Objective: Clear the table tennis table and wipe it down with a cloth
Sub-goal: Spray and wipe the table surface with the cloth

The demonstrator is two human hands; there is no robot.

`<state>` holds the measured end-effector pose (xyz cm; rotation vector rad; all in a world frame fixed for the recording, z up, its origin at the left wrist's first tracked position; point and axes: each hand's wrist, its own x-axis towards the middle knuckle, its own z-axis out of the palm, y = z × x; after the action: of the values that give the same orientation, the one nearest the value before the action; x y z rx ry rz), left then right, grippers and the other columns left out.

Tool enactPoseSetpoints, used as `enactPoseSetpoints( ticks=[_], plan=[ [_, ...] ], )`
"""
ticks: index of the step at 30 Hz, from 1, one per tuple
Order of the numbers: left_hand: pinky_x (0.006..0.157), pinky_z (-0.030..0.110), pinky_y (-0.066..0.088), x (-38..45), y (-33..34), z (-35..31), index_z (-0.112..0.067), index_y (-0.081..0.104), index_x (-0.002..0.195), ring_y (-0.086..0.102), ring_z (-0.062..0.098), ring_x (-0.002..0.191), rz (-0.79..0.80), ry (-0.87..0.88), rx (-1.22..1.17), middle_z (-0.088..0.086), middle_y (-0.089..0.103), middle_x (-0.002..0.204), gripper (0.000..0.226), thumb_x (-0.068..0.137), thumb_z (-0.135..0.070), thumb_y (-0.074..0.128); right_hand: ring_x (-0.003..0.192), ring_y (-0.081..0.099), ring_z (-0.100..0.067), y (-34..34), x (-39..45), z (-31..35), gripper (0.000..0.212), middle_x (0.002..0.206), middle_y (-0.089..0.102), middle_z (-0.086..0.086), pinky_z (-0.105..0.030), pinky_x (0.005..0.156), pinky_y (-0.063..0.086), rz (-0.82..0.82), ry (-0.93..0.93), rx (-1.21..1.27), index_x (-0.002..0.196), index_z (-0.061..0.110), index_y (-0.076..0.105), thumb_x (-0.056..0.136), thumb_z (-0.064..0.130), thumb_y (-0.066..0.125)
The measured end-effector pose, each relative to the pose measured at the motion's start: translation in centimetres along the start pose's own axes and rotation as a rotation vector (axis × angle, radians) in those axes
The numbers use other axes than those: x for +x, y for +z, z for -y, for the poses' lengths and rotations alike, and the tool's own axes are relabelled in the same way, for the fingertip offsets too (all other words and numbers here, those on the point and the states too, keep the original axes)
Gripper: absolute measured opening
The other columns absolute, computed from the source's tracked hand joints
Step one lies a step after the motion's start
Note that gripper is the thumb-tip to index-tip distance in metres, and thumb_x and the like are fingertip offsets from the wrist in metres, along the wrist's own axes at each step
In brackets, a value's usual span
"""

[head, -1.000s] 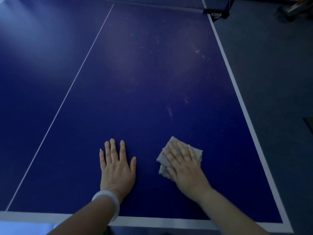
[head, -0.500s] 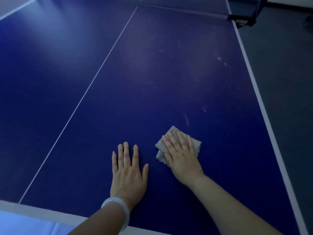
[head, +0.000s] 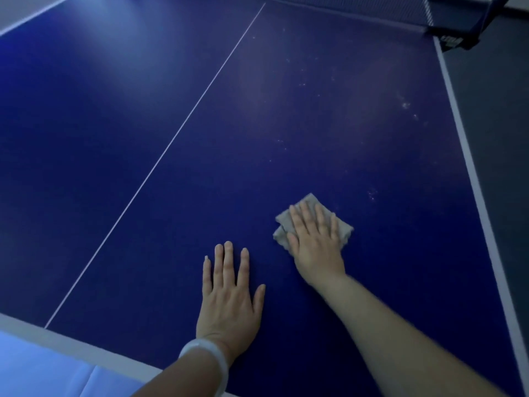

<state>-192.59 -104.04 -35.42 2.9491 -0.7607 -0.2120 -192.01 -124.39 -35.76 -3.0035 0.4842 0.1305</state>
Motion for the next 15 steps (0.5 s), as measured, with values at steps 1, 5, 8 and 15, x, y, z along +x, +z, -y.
enactPoseSetpoints(
  ticks=[1, 5, 8, 15],
  plan=[
    [0.119, 0.052, 0.009, 0.0, 0.0, 0.0, -0.013, 0.018, 0.153, -0.001, 0.029, 0.150, -0.004, -0.001, 0.002, 0.017, 0.007, 0.161, 0.071, 0.097, -0.056, 0.013, 0.148, -0.020, -0.021, -0.2, 1.7, -1.2, 0.057, 0.161, -0.018, 0.004, -0.050, 0.120, -0.011, 0.033, -0.054, -0.031, 0.152, 0.026, -0.012, 0.100, 0.043, 0.003],
    [0.119, 0.052, 0.009, 0.0, 0.4, 0.2, -0.013, 0.018, 0.153, 0.000, 0.029, 0.150, -0.011, 0.006, -0.008, 0.017, 0.009, 0.161, 0.070, 0.097, -0.055, 0.016, 0.151, -0.005, -0.024, -1.5, 5.1, -10.8, 0.058, 0.164, -0.005, -0.003, -0.055, 0.119, 0.001, 0.095, 0.160, -0.074, 0.156, 0.024, -0.001, 0.102, 0.035, 0.018],
    [0.119, 0.053, 0.010, 0.0, 0.5, 0.2, -0.011, 0.021, 0.152, 0.004, 0.030, 0.150, -0.016, 0.010, -0.020, 0.018, 0.013, 0.160, 0.070, 0.097, -0.054, 0.019, 0.150, -0.007, -0.027, -2.4, 2.6, -17.5, 0.060, 0.164, -0.006, -0.002, -0.063, 0.115, -0.001, 0.076, 0.650, 0.034, 0.155, 0.030, -0.001, 0.101, 0.044, 0.022],
    [0.121, 0.051, 0.003, 0.1, 0.2, 0.0, -0.014, 0.013, 0.154, -0.007, 0.028, 0.150, 0.014, -0.006, 0.002, 0.016, 0.002, 0.162, 0.072, 0.096, -0.057, 0.011, 0.148, 0.011, -0.035, -0.9, -1.6, -6.1, 0.056, 0.161, 0.018, -0.010, -0.060, 0.118, 0.000, -0.043, 0.557, 0.054, 0.154, 0.021, 0.020, 0.101, 0.038, 0.028]
  ],
)
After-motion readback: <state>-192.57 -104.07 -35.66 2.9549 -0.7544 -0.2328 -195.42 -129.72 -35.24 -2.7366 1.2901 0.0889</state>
